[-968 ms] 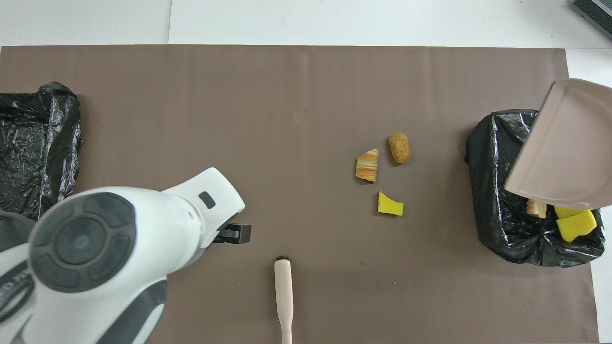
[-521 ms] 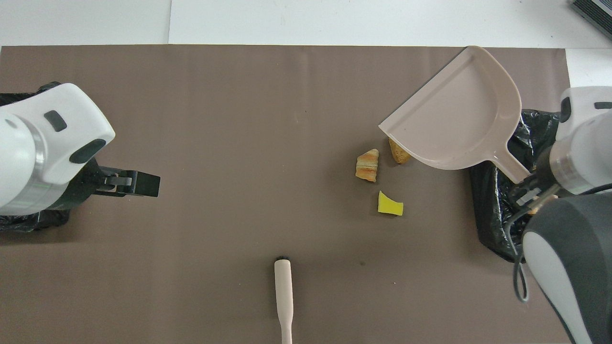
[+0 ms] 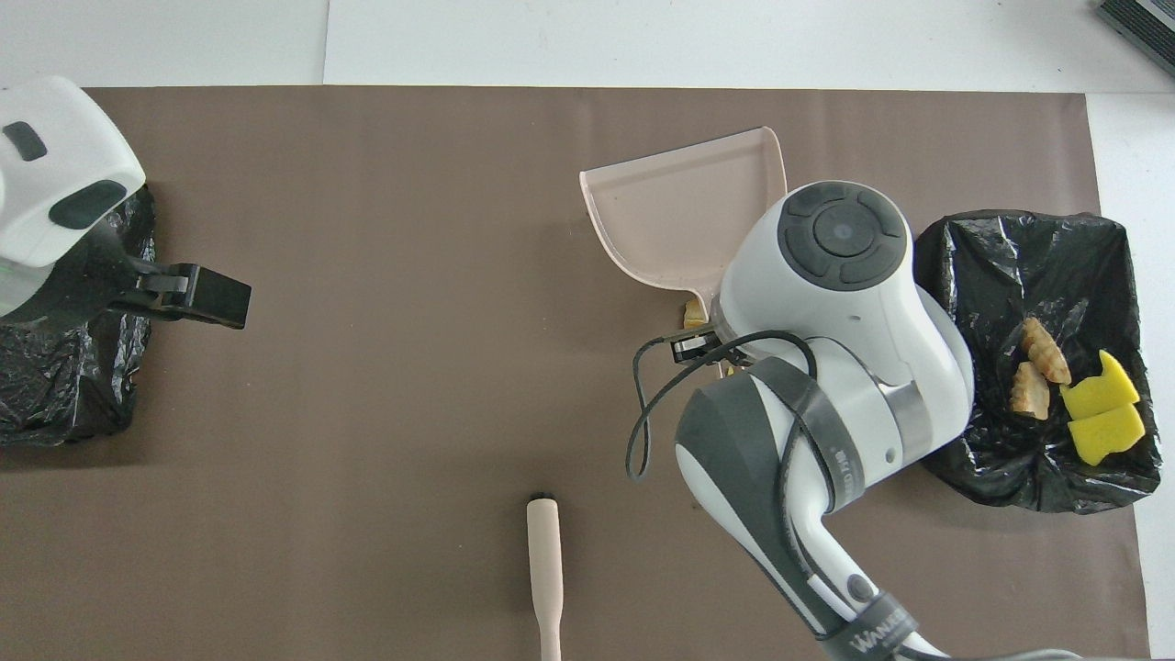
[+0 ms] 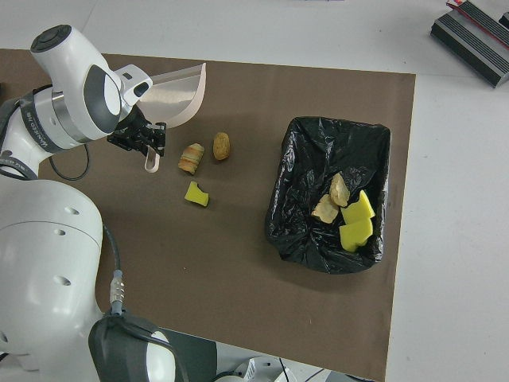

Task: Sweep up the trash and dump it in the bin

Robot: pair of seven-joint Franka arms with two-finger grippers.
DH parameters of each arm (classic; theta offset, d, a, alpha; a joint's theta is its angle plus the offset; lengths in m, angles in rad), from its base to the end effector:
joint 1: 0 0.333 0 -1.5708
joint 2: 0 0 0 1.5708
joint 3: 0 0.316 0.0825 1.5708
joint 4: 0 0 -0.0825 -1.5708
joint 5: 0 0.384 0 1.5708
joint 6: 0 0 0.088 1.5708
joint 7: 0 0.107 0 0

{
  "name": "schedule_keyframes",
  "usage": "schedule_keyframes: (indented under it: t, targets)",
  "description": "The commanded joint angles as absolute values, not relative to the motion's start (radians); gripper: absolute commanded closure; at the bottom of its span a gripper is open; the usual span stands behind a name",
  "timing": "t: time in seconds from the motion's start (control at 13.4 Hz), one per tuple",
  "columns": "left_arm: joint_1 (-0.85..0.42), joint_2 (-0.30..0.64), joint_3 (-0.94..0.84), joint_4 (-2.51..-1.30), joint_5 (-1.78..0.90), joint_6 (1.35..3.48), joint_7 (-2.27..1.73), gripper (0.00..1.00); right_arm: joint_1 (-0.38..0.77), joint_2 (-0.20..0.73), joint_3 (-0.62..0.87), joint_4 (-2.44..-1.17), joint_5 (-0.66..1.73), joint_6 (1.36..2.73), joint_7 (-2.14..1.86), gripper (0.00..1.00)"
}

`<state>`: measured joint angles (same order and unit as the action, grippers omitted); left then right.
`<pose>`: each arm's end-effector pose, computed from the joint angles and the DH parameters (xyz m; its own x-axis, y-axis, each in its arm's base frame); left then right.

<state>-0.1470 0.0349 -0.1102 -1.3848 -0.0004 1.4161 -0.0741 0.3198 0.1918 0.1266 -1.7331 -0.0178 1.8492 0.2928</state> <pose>0.5305 -0.1382 0.6781 0.9833 -0.1821 -0.0037 -0.1821 -0.9833 0.0040 0.5523 0.2579 0.4592 0.9850 0.1561 -0.0730 0.1576 -0.9874 0.0143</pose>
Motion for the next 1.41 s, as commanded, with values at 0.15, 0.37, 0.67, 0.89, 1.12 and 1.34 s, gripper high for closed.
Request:
schedule_keyframes:
  t: [0.15,0.37,0.67,0.89,1.12,1.34]
  targets:
    - [-0.115,0.012,-0.118,-1.380,-0.003,1.377,-0.020,0.00,0.432,0.351,0.118,-1.594,0.028,1.881,0.530,1.00]
    - [-0.115,-0.020,-0.115,-1.425,-0.002,1.379,-0.021,0.00,0.527,0.460,0.118,-1.526,0.029,1.942,0.626,1.00]
    - [-0.104,-0.026,-0.115,-1.433,-0.003,1.362,-0.021,0.00,0.557,0.494,0.124,-1.532,0.083,2.043,0.634,1.00]
    - [-0.103,-0.032,-0.115,-1.443,-0.003,1.359,-0.023,0.00,0.557,0.488,0.124,-1.575,0.103,2.054,0.620,1.00]
    - [-0.100,-0.031,-0.115,-1.443,-0.005,1.371,-0.022,0.00,0.577,0.506,0.126,-1.595,0.101,2.074,0.621,1.00]
    - [-0.101,-0.028,-0.117,-1.437,-0.006,1.377,-0.038,0.00,0.574,0.506,0.126,-1.594,0.103,2.071,0.620,0.55]
